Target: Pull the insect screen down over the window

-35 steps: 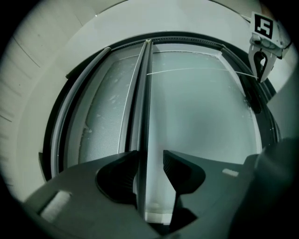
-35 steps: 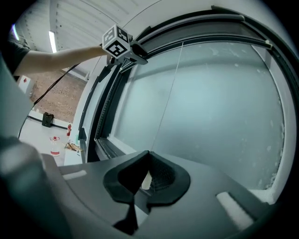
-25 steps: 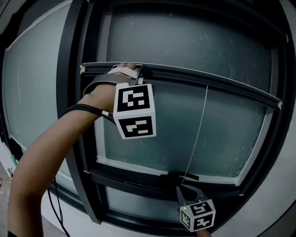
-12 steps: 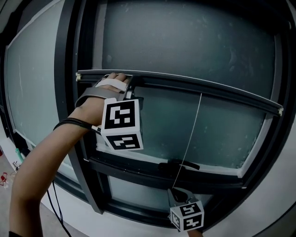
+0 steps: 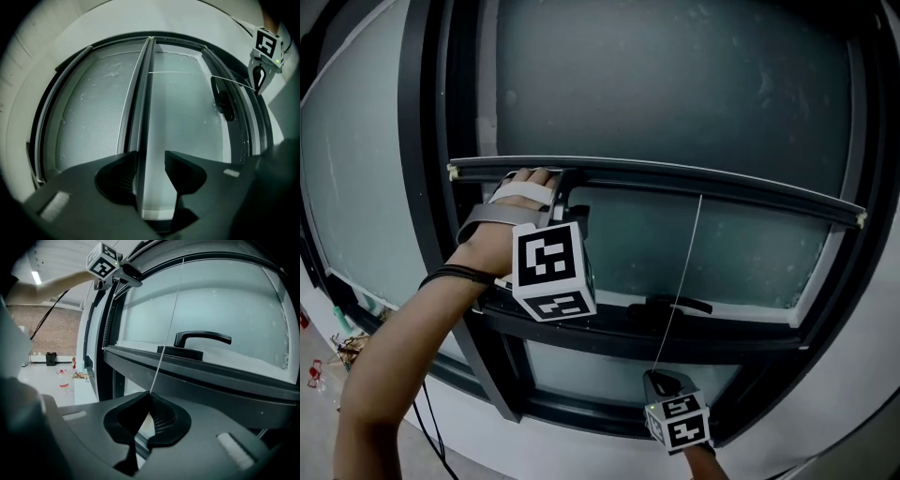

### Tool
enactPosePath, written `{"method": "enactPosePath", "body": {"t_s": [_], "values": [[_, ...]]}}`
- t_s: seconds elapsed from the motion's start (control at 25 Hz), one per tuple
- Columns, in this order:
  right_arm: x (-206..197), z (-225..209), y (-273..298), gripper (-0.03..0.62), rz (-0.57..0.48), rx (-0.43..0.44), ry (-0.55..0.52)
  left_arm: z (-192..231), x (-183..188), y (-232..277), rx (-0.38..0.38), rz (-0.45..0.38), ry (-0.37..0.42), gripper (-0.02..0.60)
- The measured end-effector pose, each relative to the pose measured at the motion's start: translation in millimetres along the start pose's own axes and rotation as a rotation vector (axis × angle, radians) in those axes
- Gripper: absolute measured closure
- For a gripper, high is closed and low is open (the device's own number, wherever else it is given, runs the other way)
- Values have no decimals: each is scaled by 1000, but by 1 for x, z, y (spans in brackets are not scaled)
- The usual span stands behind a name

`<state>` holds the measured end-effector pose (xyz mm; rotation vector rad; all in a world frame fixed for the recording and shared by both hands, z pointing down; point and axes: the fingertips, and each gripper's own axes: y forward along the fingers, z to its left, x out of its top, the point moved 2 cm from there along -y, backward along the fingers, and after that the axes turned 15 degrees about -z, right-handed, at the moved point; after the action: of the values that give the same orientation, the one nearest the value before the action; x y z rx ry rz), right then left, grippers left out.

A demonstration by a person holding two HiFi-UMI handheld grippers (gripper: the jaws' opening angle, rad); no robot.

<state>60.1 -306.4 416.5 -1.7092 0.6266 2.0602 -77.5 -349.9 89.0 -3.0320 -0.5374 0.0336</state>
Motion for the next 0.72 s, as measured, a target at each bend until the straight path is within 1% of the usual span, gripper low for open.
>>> {"method": "enactPosePath", "body": {"t_s": [0.12,0.32,0.4,0.48,0.6,0.72], "values": [[-10,3,11,588,21,-9,-18,-10,-1,-1,12,-6,-14,391],[-16,5,13,588,37,-49,-14,-16,-5,-3,9,-14,-29,388],[-21,5,13,588,58,-58,-25,-20,-6,-4,2,-17,-24,388],[-34,6,13,588,97,-61,-29,-31,-7,-4,-15,-18,-17,400],[-63,10,13,588,156,-62,-24,-63,-9,-4,-58,-16,-4,402],[-86,17,13,588,181,-70,6,-89,-9,-7,-119,-26,-41,379]]}}
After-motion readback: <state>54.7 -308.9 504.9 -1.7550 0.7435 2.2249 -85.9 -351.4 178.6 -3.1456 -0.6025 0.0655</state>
